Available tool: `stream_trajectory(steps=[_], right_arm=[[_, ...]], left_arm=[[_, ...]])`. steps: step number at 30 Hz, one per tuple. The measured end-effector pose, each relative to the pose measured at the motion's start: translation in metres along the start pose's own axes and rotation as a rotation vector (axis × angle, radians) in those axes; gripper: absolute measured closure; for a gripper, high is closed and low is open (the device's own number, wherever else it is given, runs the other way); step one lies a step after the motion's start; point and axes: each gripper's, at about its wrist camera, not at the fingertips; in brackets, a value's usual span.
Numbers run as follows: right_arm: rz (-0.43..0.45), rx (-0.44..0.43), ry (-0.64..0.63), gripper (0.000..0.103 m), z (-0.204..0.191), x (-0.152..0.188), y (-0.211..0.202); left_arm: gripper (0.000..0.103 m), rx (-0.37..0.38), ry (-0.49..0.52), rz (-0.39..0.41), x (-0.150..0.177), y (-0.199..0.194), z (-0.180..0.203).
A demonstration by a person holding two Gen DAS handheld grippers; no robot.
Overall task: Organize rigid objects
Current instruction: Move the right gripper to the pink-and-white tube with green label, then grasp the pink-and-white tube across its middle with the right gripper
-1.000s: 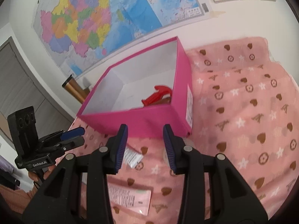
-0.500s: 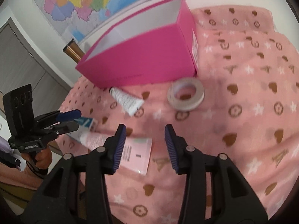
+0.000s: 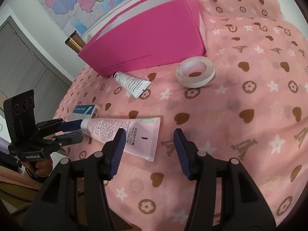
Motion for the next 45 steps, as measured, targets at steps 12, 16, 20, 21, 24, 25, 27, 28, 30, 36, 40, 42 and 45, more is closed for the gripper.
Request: stream_trajectory(steps=[12, 16, 20, 21, 24, 25, 27, 28, 30, 36, 40, 42, 45], right_arm=[[-0.006, -0.012, -0.029, 0.049, -0.011, 0.002, 0.008], [-0.009, -0.001, -0.043, 0.049, -0.015, 0.002, 0.008], [-0.012, 0.013, -0.053, 0.049, -0.017, 0.002, 0.008], [-0.013, 0.019, -0.057, 0.049, -0.018, 0.002, 0.008], [-0.010, 0.032, -0.069, 0.049, -0.020, 0.000, 0.007], [-0.009, 0.037, -0.073, 0.049, -0.021, 0.000, 0.006], [-0.005, 0.042, -0.078, 0.049, -0.023, -0.001, 0.005], [-0.004, 0.043, -0.079, 0.049, -0.023, -0.002, 0.004], [-0.001, 0.046, -0.084, 0.049, -0.025, -0.003, 0.003], [0.017, 0.068, -0.087, 0.049, -0.026, -0.007, -0.003], [0.024, 0.082, -0.094, 0.049, -0.026, -0.010, -0.006], [0.030, 0.089, -0.096, 0.049, -0.026, -0.012, -0.008], [0.046, 0.094, -0.103, 0.049, -0.027, -0.017, -0.012]], left_arm=[[0.059, 0.001, -0.007, -0.017, 0.000, 0.007, 0.003], [0.059, 0.004, -0.013, -0.020, -0.001, 0.008, 0.004], [0.059, 0.002, -0.017, -0.021, -0.003, 0.010, 0.004], [0.059, 0.002, -0.019, -0.021, -0.003, 0.010, 0.004], [0.058, 0.005, -0.021, -0.018, -0.004, 0.010, 0.005], [0.058, 0.005, -0.022, -0.016, -0.005, 0.009, 0.005], [0.056, 0.009, -0.021, -0.010, -0.005, 0.008, 0.006], [0.054, 0.013, -0.023, -0.007, -0.006, 0.007, 0.006], [0.054, 0.016, -0.022, 0.000, -0.007, 0.005, 0.008], [0.054, 0.020, -0.015, 0.011, -0.009, 0.002, 0.012], [0.054, 0.021, -0.014, 0.020, -0.014, 0.001, 0.014], [0.054, 0.025, -0.014, 0.028, -0.016, 0.000, 0.015], [0.054, 0.025, -0.010, 0.043, -0.021, -0.002, 0.017]])
Point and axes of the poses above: each gripper's, at about its wrist camera, not at the fingertips, and y roughly the way its jaws point, z to its right, x to its underside, and after that the axes turned 12 degrees about -y, right-handed
